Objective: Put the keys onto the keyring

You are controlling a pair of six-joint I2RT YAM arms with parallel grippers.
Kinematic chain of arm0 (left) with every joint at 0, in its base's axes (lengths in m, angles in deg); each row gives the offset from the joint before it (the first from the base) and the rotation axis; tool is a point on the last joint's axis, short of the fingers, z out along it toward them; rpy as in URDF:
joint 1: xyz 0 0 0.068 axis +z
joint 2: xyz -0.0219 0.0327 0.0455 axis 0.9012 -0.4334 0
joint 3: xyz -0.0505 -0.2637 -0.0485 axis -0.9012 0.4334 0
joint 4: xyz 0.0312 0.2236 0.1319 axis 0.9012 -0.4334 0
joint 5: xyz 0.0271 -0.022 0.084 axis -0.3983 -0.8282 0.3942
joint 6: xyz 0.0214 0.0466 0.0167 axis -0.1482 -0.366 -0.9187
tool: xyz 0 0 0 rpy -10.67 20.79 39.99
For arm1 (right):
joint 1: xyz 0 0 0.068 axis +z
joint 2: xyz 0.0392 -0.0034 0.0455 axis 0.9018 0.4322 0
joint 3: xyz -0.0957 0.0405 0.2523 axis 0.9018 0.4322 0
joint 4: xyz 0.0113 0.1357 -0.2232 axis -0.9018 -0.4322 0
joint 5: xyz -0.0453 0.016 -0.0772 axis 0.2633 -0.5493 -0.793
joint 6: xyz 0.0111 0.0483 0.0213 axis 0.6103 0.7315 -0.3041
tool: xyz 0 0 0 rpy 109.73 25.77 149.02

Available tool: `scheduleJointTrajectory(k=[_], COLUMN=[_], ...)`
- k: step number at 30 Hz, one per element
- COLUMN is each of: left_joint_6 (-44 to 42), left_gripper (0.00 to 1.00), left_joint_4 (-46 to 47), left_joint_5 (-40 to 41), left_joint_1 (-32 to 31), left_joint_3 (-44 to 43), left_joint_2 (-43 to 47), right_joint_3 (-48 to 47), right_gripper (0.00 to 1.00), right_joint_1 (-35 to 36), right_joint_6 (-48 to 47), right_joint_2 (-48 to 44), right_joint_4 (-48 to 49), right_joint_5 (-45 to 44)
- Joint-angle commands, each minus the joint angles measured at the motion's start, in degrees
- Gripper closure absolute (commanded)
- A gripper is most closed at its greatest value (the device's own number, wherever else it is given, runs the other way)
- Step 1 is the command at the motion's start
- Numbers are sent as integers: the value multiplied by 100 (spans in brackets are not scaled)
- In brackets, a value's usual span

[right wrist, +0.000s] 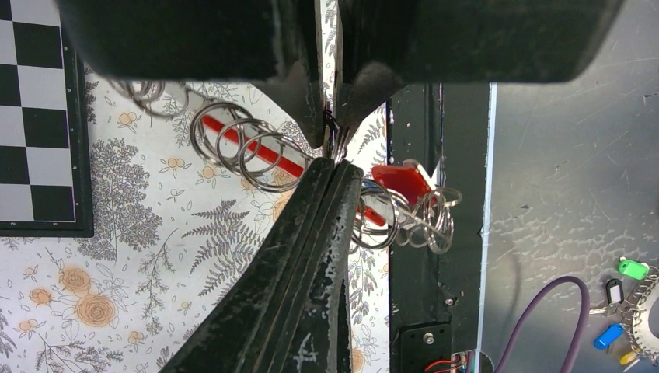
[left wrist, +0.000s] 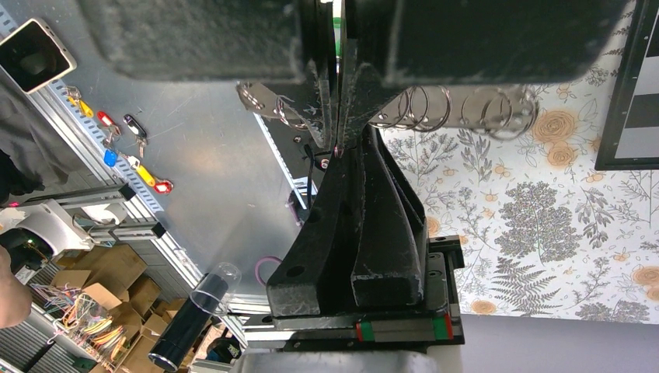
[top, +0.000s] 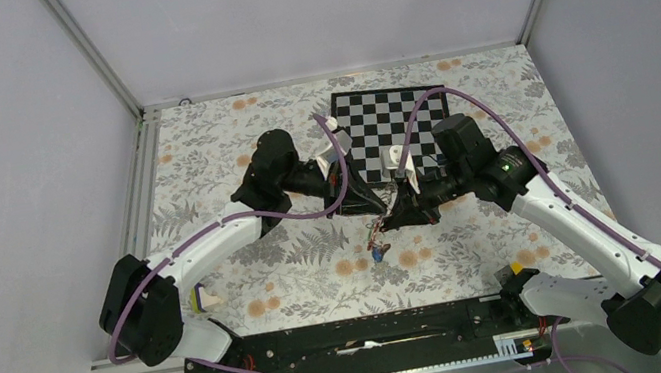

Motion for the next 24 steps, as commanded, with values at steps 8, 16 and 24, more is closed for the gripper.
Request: scheduleJointTrajectory(k=[8,16,24], left_joint_6=[49,49,57], left_gripper=[100,100,100], left_joint_4=[664,828,937], left_joint_5=[192,222,221], left_joint_1=[19,-52,-106], left_joint_3=[25,161,230], left_joint_2=[-21,-43,-75], right_joint_3=[21,-85,-118], right_gripper=[97,97,93], right_joint_1=[-24,-24,-24], right_joint_6=[264,466,679], right_joint_2=[46,202,341], right_joint_4=[231,350,543], right_joint_5=[321,377,309])
